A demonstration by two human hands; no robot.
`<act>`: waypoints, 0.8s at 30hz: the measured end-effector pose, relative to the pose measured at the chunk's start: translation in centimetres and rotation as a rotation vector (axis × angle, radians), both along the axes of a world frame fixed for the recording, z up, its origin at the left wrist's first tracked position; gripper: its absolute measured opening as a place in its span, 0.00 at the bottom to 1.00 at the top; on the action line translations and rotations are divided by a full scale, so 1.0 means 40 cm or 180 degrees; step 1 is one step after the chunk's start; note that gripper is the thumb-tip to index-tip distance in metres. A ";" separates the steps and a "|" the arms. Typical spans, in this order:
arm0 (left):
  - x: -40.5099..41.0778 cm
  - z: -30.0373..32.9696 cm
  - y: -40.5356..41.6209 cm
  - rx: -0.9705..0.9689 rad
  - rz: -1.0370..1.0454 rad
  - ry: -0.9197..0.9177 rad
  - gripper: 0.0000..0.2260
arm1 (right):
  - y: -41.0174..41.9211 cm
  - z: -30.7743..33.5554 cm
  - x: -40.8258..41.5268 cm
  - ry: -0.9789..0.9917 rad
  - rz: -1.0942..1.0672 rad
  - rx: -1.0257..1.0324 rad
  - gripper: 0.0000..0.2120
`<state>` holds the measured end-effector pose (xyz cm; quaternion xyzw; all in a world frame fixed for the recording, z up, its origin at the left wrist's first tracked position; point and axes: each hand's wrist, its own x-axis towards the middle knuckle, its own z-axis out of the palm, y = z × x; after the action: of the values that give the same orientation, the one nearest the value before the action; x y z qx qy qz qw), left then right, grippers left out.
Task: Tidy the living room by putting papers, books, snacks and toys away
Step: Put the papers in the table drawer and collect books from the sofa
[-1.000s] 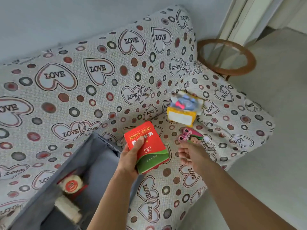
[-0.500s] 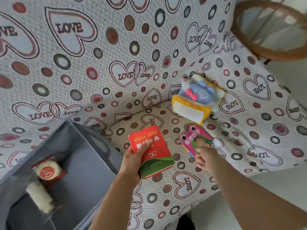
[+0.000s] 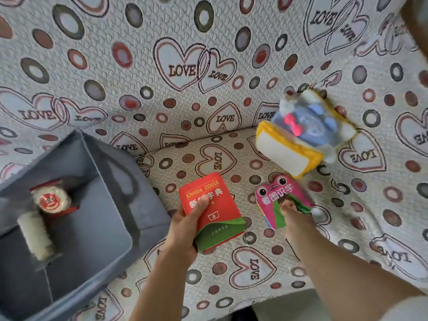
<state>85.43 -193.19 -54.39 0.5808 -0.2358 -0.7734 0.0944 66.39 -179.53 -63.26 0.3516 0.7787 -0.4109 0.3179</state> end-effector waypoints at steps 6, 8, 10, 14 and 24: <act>0.039 0.083 0.012 -0.0053 0.0220 -0.0005 0.28 | -0.010 0.063 0.020 -0.0176 -0.0056 -0.0335 0.24; 0.058 0.134 0.017 -0.0105 0.0304 0.0078 0.28 | -0.027 0.116 0.023 -0.0100 -0.0180 -0.0495 0.25; 0.089 0.187 0.020 -0.0176 0.0427 0.0161 0.28 | -0.055 0.165 0.052 -0.0043 -0.0015 -0.0560 0.25; 0.183 0.291 0.031 -0.0312 0.0650 0.0270 0.20 | -0.096 0.240 0.135 0.0469 0.0836 -0.0617 0.27; 0.619 0.514 0.106 -0.0636 0.1480 0.0277 0.15 | -0.185 0.624 0.561 0.0955 0.1759 -0.1414 0.15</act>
<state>110.19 -188.94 -33.85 0.5734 -0.1668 -0.7281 0.3365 88.82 -186.93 -38.30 -0.0131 0.7740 -0.5154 0.3676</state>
